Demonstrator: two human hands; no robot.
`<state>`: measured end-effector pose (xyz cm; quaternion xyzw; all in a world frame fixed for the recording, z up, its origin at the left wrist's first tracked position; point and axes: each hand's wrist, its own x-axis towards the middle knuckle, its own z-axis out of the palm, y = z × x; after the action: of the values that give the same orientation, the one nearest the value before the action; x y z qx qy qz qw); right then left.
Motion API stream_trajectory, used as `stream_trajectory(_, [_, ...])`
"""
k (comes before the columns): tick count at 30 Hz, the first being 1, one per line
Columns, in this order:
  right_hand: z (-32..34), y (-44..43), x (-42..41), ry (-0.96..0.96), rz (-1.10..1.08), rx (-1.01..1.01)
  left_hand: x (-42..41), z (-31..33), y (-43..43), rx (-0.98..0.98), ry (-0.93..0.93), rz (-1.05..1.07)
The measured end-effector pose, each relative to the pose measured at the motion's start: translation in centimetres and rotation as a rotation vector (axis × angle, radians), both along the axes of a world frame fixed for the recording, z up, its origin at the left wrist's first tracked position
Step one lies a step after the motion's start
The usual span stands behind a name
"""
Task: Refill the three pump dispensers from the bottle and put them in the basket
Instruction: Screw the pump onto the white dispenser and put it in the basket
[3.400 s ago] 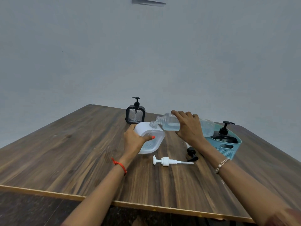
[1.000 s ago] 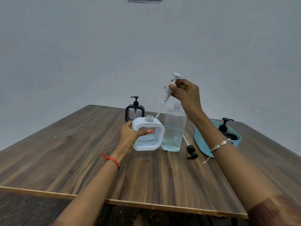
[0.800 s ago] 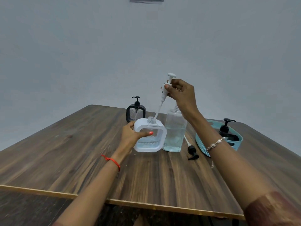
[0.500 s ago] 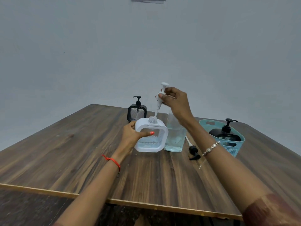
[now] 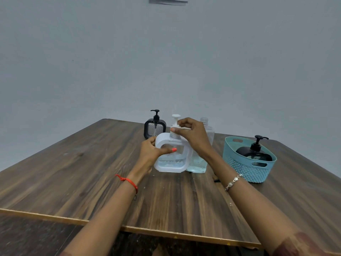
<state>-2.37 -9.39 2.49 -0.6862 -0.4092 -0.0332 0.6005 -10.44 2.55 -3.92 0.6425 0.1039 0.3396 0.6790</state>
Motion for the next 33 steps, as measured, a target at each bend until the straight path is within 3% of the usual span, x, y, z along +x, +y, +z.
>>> stream_trajectory(7, [-0.7, -0.2, -0.3, -0.043, -0.059, 0.033, 0.1, 0.2, -0.2, 0.029, 0.017, 0.024])
stream_trajectory(15, [-1.2, -1.6, -0.4, 0.045, -0.069, 0.175, 0.0, 0.3, -0.4, -0.083, -0.027, 0.004])
stream_trajectory(18, [-0.8, -1.7, -0.3, 0.104, -0.063, 0.233, 0.2, 0.4, -0.5, -0.027, -0.001, 0.005])
stream_trajectory(23, [0.1, -1.7, 0.2, 0.164, 0.063, 0.09, 0.2, 0.7, -0.9, -0.049, -0.015, -0.017])
stream_trajectory(29, [0.3, -2.3, 0.4, 0.115, -0.075, 0.198, 0.0, 1.1, -1.0, -0.039, -0.022, -0.044])
stream_trajectory(33, [0.9, -2.5, 0.8, 0.132, 0.14, -0.01, -0.2, 1.3, -1.0, -0.058, -0.024, -0.088])
